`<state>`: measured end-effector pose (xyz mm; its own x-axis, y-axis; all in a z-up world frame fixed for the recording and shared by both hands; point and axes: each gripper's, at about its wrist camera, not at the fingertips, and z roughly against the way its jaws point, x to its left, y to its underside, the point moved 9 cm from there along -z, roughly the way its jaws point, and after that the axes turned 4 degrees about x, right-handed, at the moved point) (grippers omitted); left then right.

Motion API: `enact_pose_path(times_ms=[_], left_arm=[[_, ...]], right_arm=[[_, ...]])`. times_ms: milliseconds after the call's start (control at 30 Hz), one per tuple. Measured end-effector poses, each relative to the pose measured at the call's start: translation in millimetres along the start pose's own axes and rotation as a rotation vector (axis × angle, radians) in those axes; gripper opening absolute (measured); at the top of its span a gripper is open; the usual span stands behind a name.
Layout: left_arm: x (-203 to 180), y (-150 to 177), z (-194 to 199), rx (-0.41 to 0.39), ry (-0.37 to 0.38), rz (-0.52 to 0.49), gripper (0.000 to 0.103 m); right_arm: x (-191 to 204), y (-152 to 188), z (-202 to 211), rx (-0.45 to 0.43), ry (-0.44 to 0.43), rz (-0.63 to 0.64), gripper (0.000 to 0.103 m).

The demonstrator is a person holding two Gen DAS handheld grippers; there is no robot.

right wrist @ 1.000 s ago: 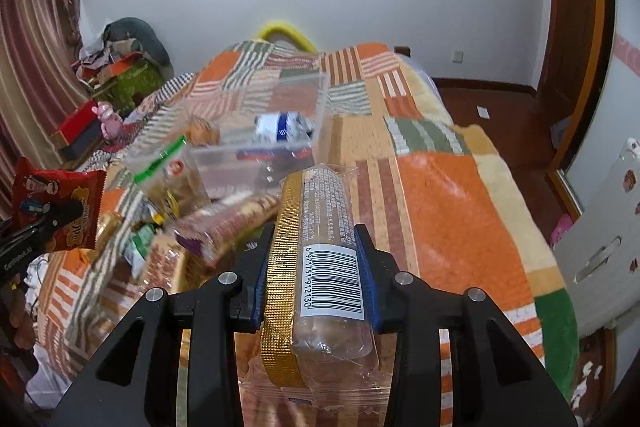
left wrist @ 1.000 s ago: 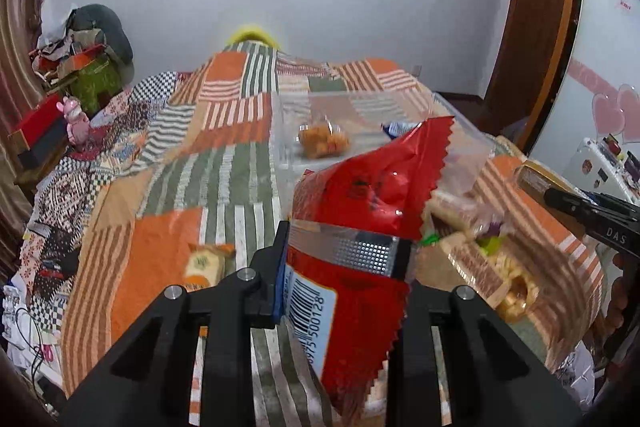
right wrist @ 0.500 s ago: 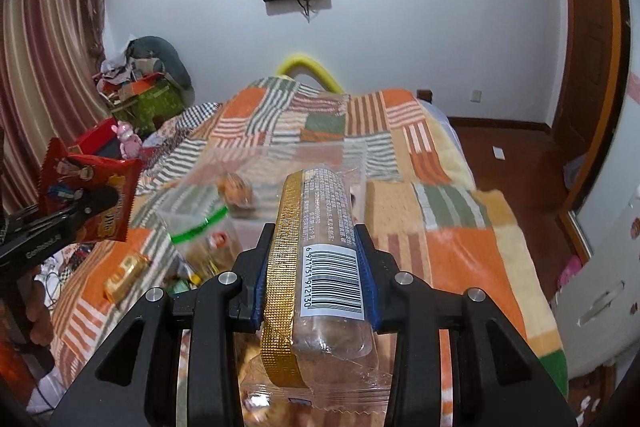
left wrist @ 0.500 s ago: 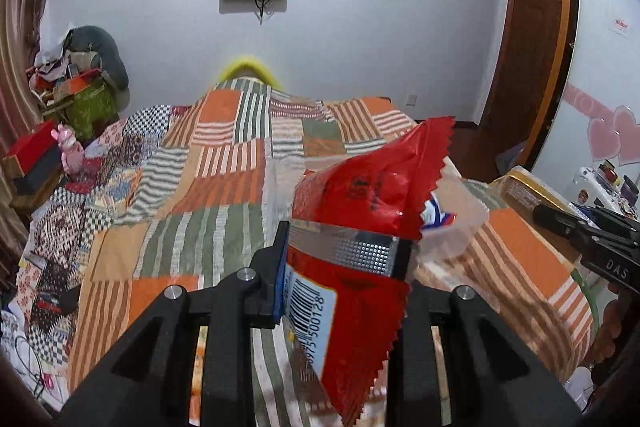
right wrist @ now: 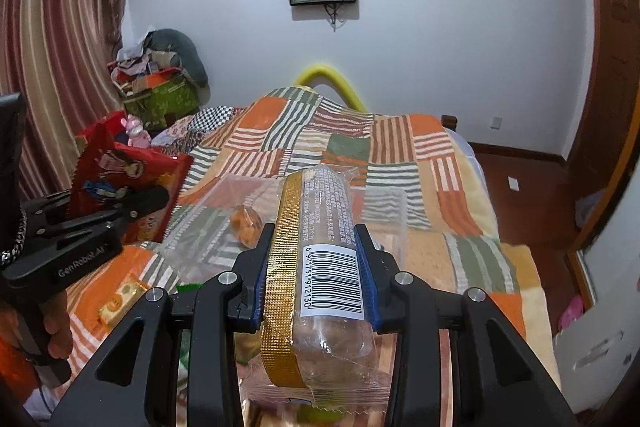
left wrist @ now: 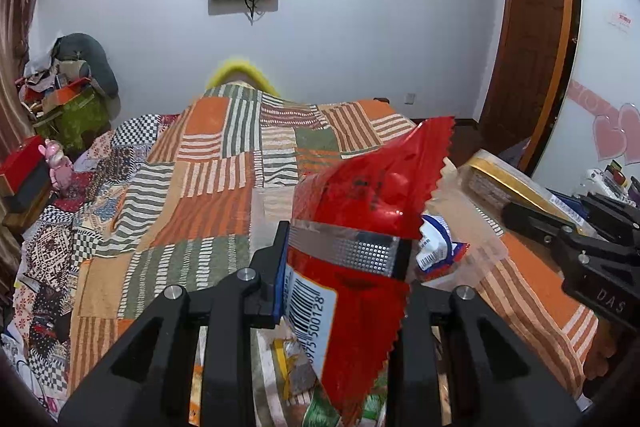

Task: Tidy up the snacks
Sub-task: 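Carry red bag and wrapped roll over the clear box and release both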

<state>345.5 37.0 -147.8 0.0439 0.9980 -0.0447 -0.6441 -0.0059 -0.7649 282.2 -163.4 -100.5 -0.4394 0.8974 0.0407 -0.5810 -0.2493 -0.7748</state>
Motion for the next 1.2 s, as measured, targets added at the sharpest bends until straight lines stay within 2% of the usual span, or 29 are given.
enact_pose_path(times_ms=[167, 400, 567, 700, 767, 900, 967, 1200], left_arm=[[4, -6, -25, 0.026, -0.003, -0.003, 0.026], [10, -4, -55, 0.075, -0.024, -0.016, 0.026], [14, 1, -70, 0.118, -0.007, 0.001, 0.026], [12, 3, -76, 0.128, -0.007, -0.011, 0.027], [11, 3, -77, 0.134, -0.011, -0.017, 0.033], [3, 0, -70, 0.115, 0.029, -0.023, 0.056], [1, -2, -62, 0.092, 0.034, -0.032, 0.063], [7, -13, -23, 0.036, 0.05, -0.025, 0.071]], right_arm=[[9, -8, -17, 0.01, -0.004, 0.048, 0.034], [16, -12, -57, 0.088, -0.036, 0.088, 0.034], [11, -7, -77, 0.134, -0.02, 0.103, 0.034], [8, 4, -91, 0.188, -0.043, 0.081, 0.034], [7, 8, -94, 0.207, -0.046, 0.079, 0.034], [5, 12, -89, 0.222, -0.059, 0.085, 0.037], [4, 8, -82, 0.211, -0.065, 0.083, 0.04], [2, -5, -55, 0.149, -0.047, 0.093, 0.047]])
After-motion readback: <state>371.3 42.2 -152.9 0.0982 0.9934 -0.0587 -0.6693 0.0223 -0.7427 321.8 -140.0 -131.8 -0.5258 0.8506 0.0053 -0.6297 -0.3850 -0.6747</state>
